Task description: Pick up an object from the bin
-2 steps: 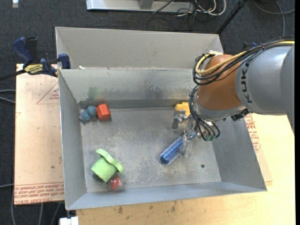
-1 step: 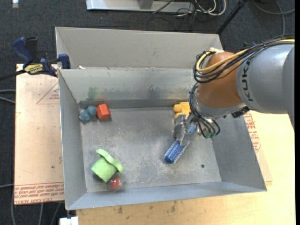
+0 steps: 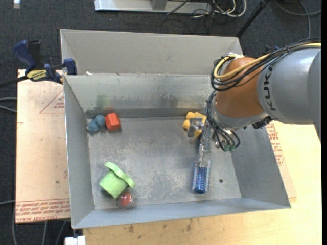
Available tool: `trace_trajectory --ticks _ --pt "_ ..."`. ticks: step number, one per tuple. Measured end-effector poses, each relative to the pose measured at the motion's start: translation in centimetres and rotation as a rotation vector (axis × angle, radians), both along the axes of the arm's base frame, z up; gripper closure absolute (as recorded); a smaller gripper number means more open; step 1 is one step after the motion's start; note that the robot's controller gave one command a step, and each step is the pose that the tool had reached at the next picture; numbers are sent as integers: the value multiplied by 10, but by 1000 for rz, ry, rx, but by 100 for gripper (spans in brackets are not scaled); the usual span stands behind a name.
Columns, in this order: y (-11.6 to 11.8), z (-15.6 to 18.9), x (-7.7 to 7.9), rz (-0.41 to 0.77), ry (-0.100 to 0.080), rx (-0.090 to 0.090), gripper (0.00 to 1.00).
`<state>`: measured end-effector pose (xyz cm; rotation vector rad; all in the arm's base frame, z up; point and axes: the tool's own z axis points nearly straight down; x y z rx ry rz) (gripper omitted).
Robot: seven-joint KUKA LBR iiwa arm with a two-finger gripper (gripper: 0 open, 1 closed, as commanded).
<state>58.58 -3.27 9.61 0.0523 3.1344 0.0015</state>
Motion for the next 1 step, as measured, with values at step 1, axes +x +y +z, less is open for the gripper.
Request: trace_trajectory --ticks 1 --pt "-47 -27 -71 362 9 -2 0"
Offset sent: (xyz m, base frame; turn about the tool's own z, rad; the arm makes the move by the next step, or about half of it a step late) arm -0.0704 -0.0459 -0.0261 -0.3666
